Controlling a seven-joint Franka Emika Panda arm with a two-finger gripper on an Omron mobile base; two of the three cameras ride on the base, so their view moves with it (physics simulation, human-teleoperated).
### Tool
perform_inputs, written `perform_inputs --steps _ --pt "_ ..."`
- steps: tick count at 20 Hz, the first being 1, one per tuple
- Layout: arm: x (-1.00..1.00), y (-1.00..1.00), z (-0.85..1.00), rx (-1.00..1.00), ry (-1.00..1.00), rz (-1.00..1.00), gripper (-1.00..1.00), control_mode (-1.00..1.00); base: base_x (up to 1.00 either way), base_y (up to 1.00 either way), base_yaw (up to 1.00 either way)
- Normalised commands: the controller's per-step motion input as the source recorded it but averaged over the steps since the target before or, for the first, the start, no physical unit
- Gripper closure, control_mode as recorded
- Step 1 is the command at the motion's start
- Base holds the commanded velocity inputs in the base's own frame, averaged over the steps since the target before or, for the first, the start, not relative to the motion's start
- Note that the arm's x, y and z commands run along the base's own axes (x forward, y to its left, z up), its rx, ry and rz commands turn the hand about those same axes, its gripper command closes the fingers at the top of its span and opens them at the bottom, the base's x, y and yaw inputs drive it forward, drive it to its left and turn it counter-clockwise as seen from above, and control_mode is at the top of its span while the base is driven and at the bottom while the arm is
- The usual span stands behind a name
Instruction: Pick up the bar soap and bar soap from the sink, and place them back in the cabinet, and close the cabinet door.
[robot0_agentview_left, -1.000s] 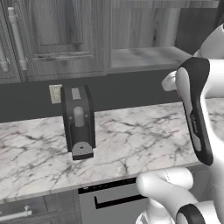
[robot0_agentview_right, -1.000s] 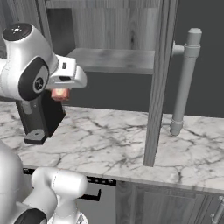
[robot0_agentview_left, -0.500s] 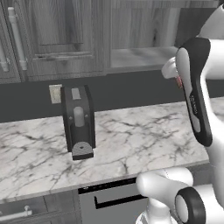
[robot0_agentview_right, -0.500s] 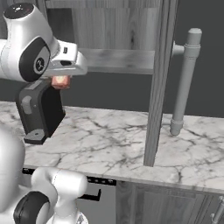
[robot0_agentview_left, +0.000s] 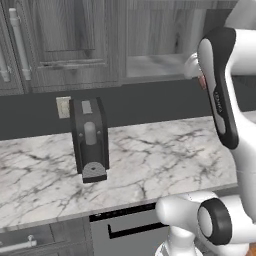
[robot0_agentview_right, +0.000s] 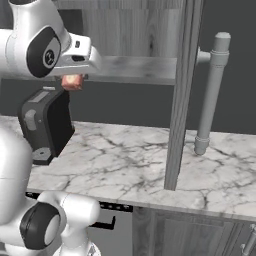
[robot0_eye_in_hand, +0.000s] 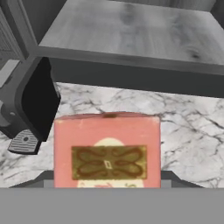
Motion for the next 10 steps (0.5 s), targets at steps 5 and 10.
perform_inputs --steps 5,10 --pt "0.26 0.00 0.15 0.00 0.00 0.00 1.00 -1.00 0.00 0.00 0.00" --pt "0.37 0.00 -0.04 0.00 0.00 0.00 1.00 -1.00 0.00 0.00 0.00"
